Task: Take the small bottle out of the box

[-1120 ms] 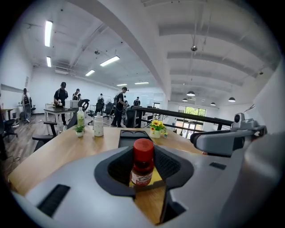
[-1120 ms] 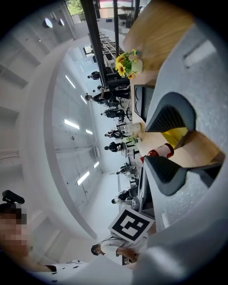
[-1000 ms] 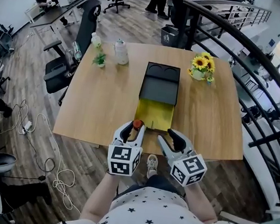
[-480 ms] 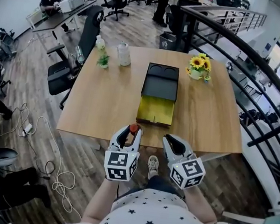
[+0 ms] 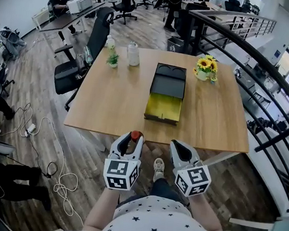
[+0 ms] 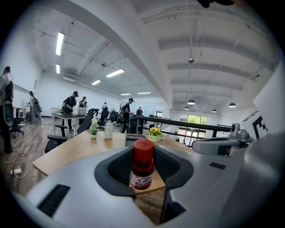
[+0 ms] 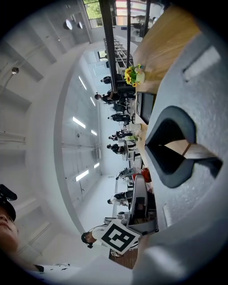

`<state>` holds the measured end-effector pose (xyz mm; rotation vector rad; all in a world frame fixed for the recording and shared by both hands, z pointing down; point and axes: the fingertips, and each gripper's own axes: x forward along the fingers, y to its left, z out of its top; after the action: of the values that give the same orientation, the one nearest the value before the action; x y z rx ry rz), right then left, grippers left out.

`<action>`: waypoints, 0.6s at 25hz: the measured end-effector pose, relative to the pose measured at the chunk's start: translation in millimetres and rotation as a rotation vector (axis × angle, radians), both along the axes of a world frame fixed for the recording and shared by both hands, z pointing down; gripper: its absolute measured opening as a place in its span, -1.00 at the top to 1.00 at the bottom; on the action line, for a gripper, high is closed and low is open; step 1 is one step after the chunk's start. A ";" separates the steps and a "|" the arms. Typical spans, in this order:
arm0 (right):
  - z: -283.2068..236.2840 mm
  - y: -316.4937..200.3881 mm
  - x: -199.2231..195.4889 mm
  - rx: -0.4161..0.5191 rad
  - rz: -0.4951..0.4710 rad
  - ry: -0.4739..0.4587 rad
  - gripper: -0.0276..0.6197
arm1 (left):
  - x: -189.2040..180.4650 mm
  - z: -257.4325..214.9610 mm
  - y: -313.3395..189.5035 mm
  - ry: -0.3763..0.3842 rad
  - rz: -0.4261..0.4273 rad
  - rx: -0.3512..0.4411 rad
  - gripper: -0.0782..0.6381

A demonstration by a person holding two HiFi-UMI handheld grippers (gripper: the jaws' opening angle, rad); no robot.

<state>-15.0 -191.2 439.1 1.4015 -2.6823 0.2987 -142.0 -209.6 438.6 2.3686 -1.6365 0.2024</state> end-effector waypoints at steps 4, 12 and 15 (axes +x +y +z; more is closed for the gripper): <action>-2.4 21.0 2.3 0.011 0.007 0.005 0.90 | -1.6 -0.8 25.2 0.013 0.000 0.001 0.40; -14.3 51.9 4.2 0.038 -0.004 0.016 0.90 | -6.0 -14.4 59.2 0.028 -0.013 0.027 0.40; -14.2 59.6 5.3 0.045 -0.014 0.022 0.90 | -5.2 -17.8 67.8 0.032 -0.015 0.039 0.40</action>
<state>-9.7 -131.7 424.9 1.3887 -2.6966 0.2211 -147.2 -141.8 420.8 2.3746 -1.6576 0.1299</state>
